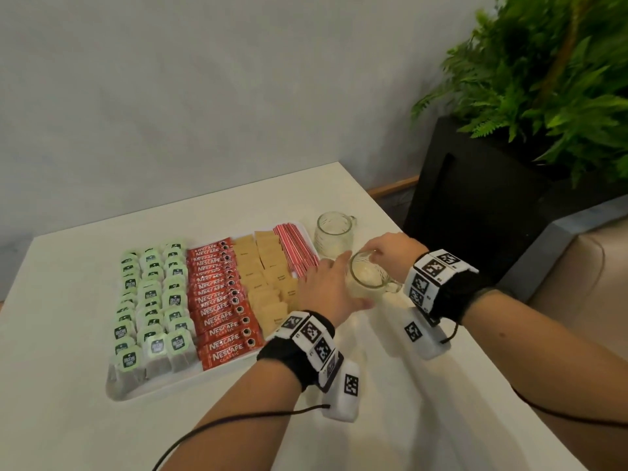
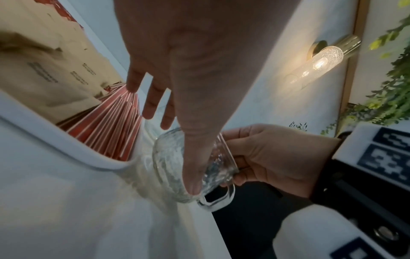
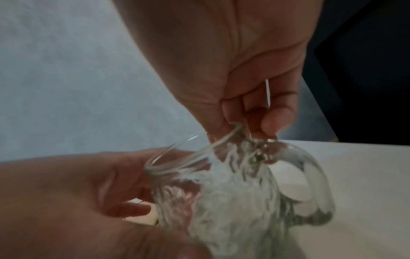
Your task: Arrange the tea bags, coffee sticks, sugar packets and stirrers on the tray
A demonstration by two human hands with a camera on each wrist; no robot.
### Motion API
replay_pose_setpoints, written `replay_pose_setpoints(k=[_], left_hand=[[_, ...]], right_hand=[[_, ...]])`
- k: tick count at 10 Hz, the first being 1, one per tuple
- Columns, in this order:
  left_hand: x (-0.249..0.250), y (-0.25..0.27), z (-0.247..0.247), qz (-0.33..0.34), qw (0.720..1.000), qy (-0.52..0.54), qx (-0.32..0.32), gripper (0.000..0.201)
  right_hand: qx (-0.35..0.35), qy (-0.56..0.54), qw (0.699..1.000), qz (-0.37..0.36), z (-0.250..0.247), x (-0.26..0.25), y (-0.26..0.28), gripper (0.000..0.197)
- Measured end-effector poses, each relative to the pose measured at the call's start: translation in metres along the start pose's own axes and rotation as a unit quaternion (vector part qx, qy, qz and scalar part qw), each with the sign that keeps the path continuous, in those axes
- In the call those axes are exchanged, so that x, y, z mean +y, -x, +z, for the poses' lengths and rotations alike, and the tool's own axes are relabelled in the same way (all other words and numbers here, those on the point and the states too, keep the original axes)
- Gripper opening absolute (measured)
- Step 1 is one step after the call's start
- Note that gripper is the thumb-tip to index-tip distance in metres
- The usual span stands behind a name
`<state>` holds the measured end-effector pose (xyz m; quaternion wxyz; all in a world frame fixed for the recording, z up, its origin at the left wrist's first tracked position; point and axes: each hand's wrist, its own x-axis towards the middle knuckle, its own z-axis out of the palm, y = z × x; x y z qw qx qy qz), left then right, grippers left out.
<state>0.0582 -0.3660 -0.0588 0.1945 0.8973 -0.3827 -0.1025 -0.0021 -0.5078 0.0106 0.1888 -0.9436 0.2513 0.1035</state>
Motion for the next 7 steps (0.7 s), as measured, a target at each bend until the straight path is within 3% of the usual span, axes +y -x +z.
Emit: replay_pose_setpoints(k=[2,5,6,7], left_hand=[[0.003,-0.007,-0.001,-0.045,0.999,0.002,0.003,0.086],[0.007,-0.016,0.001,-0.09,0.996,-0.011,-0.013,0.088],[0.006,-0.008,-0.007,-0.079,0.997,-0.002,-0.005,0.096],[0.002,-0.004,-0.016,-0.064,0.998,0.021,0.02,0.103]], right_hand=[[0.028,-0.005,0.999,0.02,0.011,0.0,-0.019,0.024],[0.039,-0.045,0.998,0.005,0.015,0.002,-0.036,0.028],[0.052,-0.063,0.997,0.01,0.016,0.003,-0.033,0.037],[0.087,-0.069,0.994,-0.003,0.016,0.002,-0.027,0.06]])
